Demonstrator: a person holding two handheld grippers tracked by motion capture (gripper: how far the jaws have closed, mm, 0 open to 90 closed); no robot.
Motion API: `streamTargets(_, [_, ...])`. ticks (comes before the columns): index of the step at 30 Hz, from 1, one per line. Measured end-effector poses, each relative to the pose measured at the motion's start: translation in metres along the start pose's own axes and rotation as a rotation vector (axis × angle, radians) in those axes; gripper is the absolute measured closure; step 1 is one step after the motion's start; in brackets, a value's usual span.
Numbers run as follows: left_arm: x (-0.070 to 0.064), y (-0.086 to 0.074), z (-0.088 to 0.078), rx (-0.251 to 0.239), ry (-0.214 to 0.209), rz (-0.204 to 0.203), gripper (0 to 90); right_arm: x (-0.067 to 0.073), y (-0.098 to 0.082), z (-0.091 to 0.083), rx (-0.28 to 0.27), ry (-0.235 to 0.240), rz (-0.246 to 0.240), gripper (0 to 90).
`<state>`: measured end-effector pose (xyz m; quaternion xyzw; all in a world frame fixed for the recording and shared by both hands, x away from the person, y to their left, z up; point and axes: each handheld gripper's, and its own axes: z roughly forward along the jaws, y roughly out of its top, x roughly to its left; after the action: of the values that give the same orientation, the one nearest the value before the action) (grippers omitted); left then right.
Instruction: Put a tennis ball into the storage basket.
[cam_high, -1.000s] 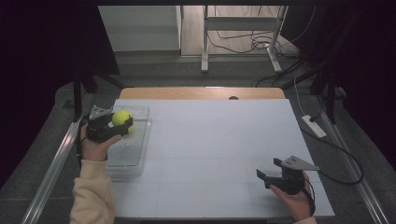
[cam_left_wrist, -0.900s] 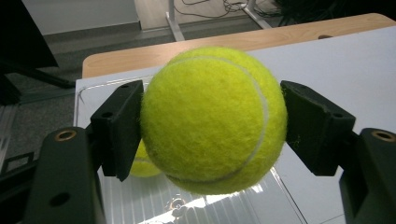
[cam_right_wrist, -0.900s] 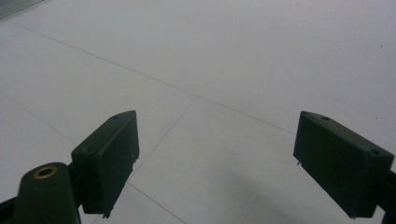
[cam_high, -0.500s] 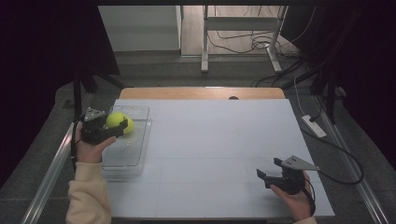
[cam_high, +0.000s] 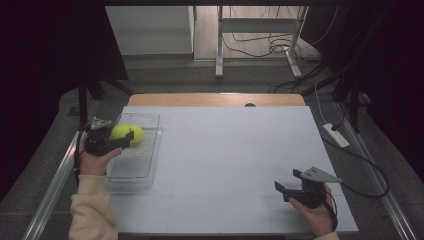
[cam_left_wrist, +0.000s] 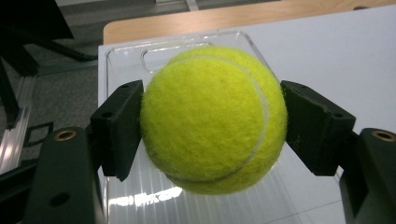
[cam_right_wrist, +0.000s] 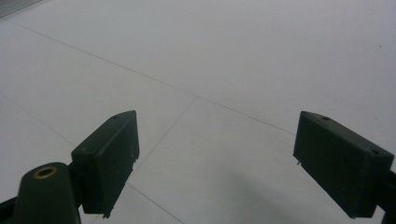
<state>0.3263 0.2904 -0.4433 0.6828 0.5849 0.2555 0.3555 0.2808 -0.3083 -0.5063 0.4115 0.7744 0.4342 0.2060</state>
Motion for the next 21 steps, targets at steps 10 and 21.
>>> streamTargets(10, [0.002, -0.004, 0.009, 0.072, 0.015, 0.008, 26.9, 0.0, 0.0, 0.001, 0.002, 0.001, -0.001, 14.2])
streamTargets(21, [0.004, -0.008, 0.021, 0.164, 0.073, 0.026, 26.9, 0.0, 0.0, 0.0, 0.001, -0.001, 0.0, 14.2])
